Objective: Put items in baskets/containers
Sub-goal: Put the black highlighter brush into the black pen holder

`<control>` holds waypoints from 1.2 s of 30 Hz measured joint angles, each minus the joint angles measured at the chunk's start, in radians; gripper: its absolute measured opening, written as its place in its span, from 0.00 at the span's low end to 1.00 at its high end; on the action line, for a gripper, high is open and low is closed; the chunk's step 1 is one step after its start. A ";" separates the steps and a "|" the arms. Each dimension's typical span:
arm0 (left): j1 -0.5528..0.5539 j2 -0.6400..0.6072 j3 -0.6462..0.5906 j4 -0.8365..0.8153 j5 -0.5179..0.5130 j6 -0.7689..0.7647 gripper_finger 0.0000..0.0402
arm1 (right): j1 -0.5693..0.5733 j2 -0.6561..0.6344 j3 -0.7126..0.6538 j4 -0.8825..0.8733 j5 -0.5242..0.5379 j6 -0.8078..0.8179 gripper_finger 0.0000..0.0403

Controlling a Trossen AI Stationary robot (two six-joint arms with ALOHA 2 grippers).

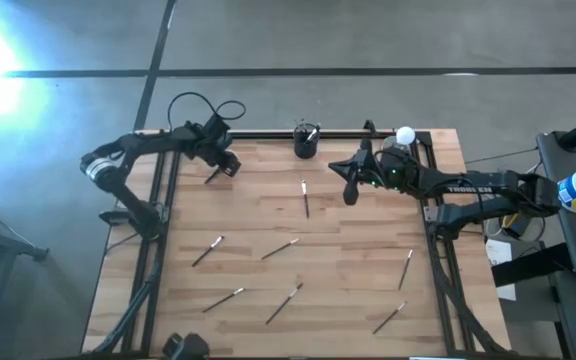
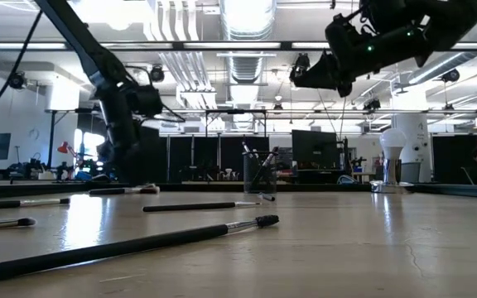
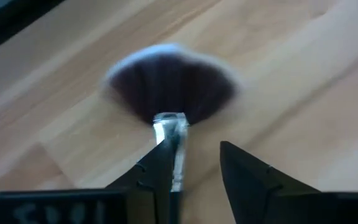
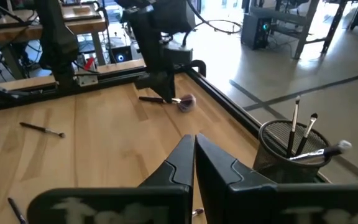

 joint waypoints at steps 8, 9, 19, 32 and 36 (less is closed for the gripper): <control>0.025 0.066 0.002 0.046 -0.043 0.008 0.33 | 0.000 0.022 -0.005 0.033 0.000 0.000 0.03; 0.028 0.074 0.003 0.047 -0.042 0.011 0.33 | 0.000 0.024 -0.005 0.036 0.000 0.000 0.03; 0.035 0.114 0.000 0.064 -0.044 0.036 0.11 | 0.000 0.033 -0.005 0.037 -0.001 0.000 0.03; -0.022 -0.218 -0.146 0.337 0.057 -0.088 0.01 | 0.000 0.033 -0.005 0.034 -0.001 0.001 0.03; -0.073 -0.341 -0.259 0.572 0.125 -0.172 0.01 | 0.000 0.033 -0.005 0.032 -0.005 0.014 0.03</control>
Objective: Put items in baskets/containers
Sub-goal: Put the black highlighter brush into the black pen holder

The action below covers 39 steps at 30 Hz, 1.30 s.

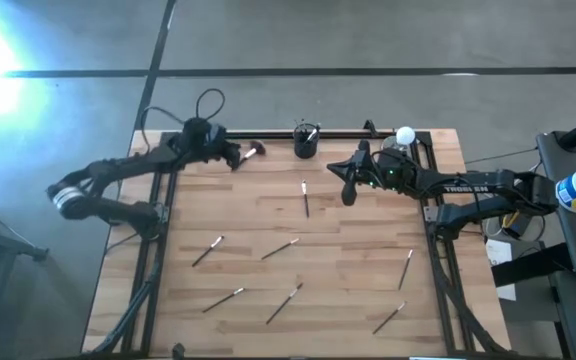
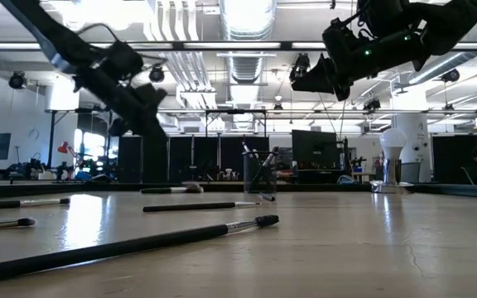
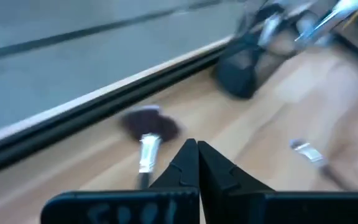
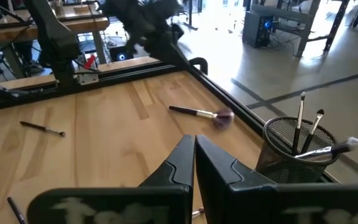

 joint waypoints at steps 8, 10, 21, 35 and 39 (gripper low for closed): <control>-0.034 0.020 -0.010 -0.016 0.015 -0.032 0.06 | 0.000 0.002 -0.001 0.000 -0.001 0.026 0.03; -0.031 0.083 0.053 -0.064 0.015 -0.005 0.11 | 0.000 0.002 -0.001 0.001 -0.001 0.026 0.03; -0.025 0.550 0.437 -0.225 -0.030 0.126 0.37 | 0.016 0.002 -0.001 0.003 -0.001 0.034 0.03; -0.020 0.714 0.553 -0.276 -0.140 0.197 0.36 | 0.026 0.002 -0.001 0.002 -0.001 0.029 0.03; -0.019 0.700 0.546 -0.283 -0.150 0.209 0.18 | 0.026 0.002 -0.001 0.002 -0.001 0.020 0.03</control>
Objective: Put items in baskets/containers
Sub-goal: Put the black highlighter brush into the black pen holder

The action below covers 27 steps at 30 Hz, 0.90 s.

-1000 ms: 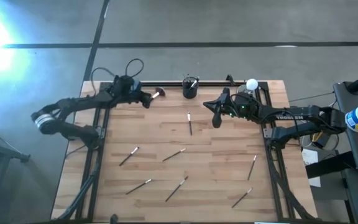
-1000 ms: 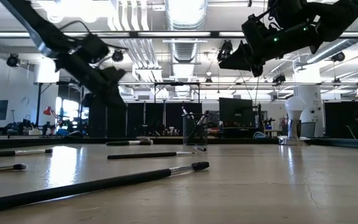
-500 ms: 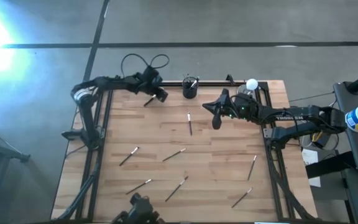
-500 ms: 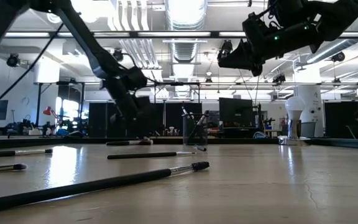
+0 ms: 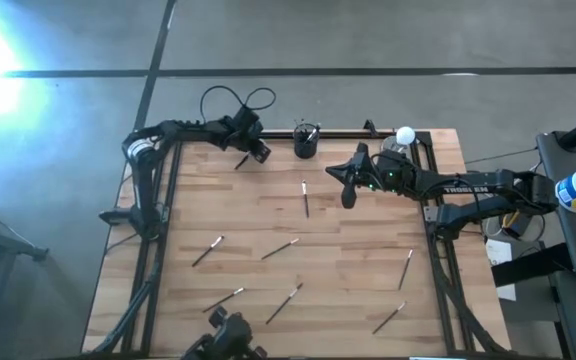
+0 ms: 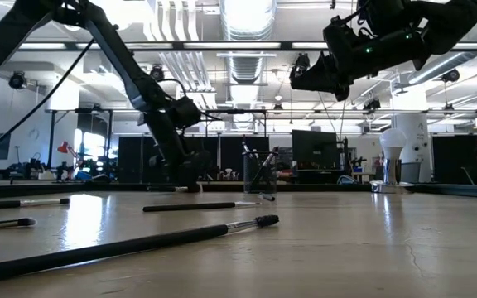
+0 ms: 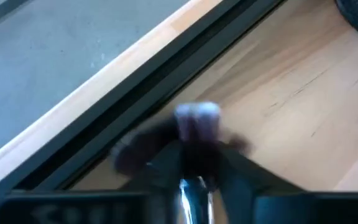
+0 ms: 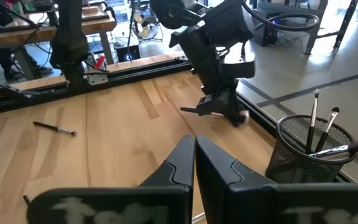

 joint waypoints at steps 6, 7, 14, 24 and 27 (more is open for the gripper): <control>-0.007 -0.108 -0.017 0.003 0.002 -0.010 0.02 | 0.000 0.000 0.000 -0.003 0.001 0.000 0.03; -0.011 -0.143 -0.030 0.032 0.005 -0.019 0.01 | 0.000 0.000 0.000 -0.005 0.001 0.000 0.03; -0.058 -0.403 -0.273 0.371 0.119 -0.149 0.01 | 0.000 0.000 -0.016 -0.004 0.002 0.000 0.03; -0.168 -0.592 -0.679 1.187 0.303 -0.412 0.00 | 0.000 0.043 -0.080 0.191 -0.018 0.083 0.03; -0.205 -0.593 -0.712 1.258 0.303 -0.418 0.00 | 0.000 0.088 -0.077 0.245 -0.032 0.106 0.05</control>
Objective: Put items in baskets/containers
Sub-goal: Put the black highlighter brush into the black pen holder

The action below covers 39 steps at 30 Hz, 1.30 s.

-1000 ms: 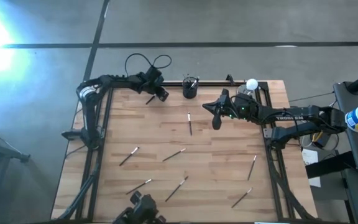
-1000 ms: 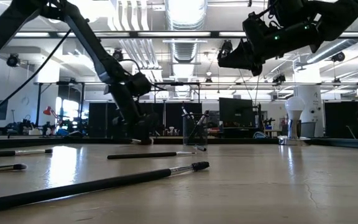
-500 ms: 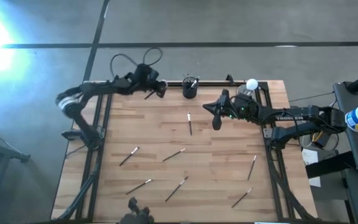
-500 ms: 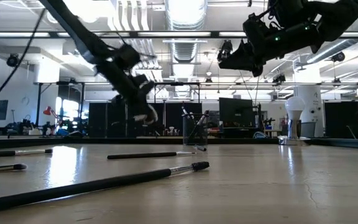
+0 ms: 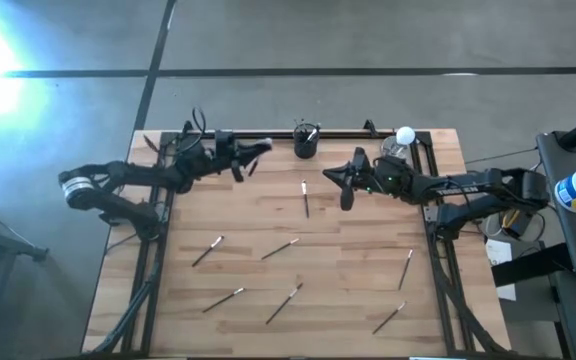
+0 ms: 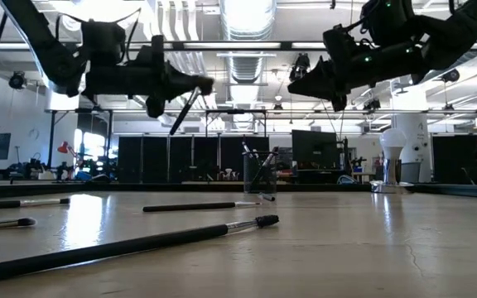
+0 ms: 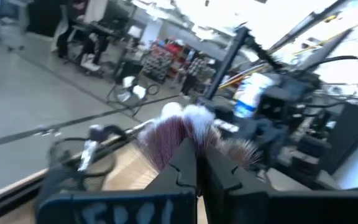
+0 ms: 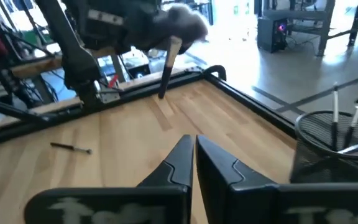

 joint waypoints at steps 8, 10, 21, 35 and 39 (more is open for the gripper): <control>-0.081 0.014 0.084 0.016 0.021 0.030 0.00 | 0.000 0.195 0.100 0.158 -0.162 0.061 0.21; -0.102 0.014 0.107 0.017 0.027 0.033 0.00 | 0.002 0.248 0.144 0.195 -0.200 0.075 0.25; -0.176 0.015 0.165 0.015 0.031 0.062 0.00 | 0.018 0.443 0.421 0.227 -0.256 0.074 0.47; -0.186 0.015 0.164 0.015 0.031 0.062 0.00 | 0.026 0.535 0.570 0.215 -0.256 0.022 0.30; -0.186 0.015 0.162 0.011 0.030 0.051 0.02 | 0.028 0.527 0.558 0.214 -0.257 0.014 0.13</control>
